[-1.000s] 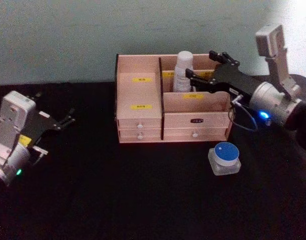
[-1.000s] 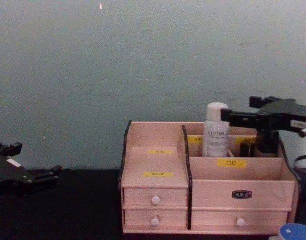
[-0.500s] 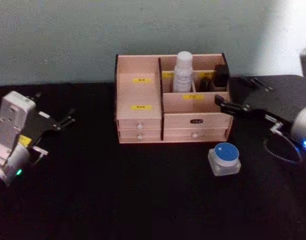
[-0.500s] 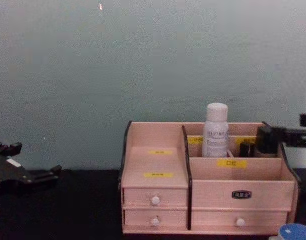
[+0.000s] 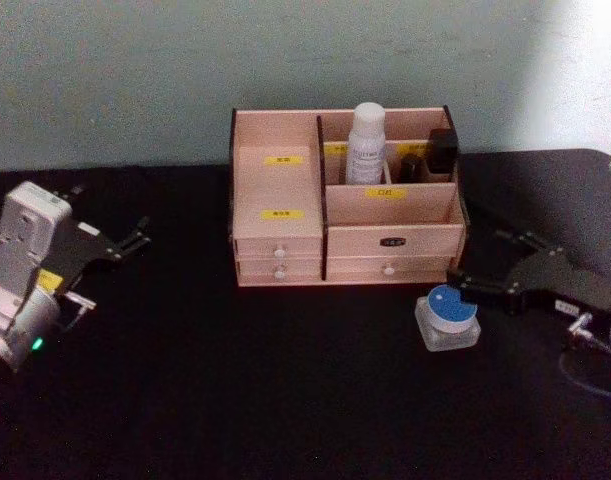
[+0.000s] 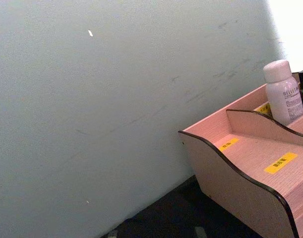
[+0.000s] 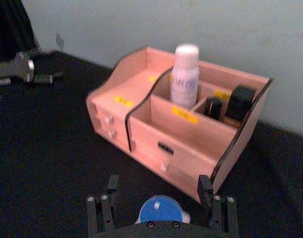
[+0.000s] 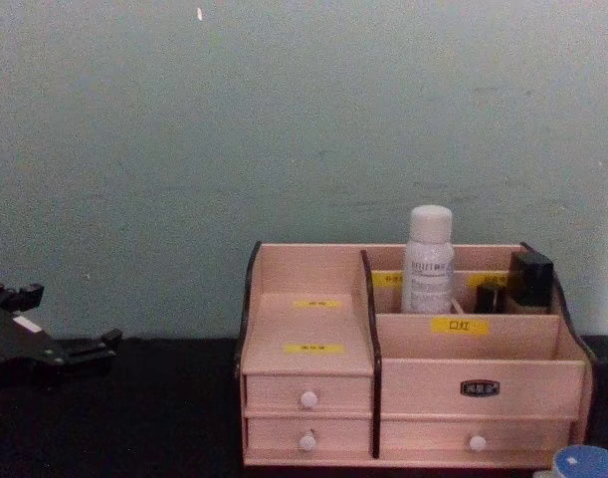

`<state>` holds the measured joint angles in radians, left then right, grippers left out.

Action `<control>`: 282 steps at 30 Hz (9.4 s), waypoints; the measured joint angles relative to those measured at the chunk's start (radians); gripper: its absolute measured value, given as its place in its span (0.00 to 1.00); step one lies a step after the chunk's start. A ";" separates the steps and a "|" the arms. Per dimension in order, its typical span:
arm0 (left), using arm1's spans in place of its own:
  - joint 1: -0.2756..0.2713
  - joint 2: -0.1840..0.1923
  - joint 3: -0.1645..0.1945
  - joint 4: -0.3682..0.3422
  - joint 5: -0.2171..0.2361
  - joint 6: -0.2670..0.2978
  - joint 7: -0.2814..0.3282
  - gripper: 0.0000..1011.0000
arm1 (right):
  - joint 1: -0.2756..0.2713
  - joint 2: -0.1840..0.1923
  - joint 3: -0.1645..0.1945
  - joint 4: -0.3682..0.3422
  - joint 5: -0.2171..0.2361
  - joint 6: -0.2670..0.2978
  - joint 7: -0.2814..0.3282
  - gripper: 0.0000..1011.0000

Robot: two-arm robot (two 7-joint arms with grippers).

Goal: Pick up the facial cleanser and watermelon frost from the table and place them into the tiered storage box.

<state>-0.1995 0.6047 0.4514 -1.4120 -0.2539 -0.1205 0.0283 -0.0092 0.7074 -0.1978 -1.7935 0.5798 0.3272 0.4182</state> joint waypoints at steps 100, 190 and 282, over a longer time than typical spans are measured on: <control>0.000 0.000 0.000 0.000 0.000 0.000 0.000 0.99 | 0.127 0.008 -0.180 0.144 -0.050 0.119 -0.021 0.68; 0.000 0.000 0.000 0.000 0.000 0.000 0.000 0.99 | 0.638 -0.280 -0.435 0.546 -0.116 -0.141 0.236 0.68; 0.000 0.000 0.000 0.000 0.000 0.000 0.000 0.99 | 0.421 -0.160 -0.274 0.302 -0.017 -0.132 0.155 0.99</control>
<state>-0.1995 0.6047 0.4514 -1.4119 -0.2539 -0.1205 0.0283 0.4114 0.5473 -0.4720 -1.4920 0.5632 0.1951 0.5729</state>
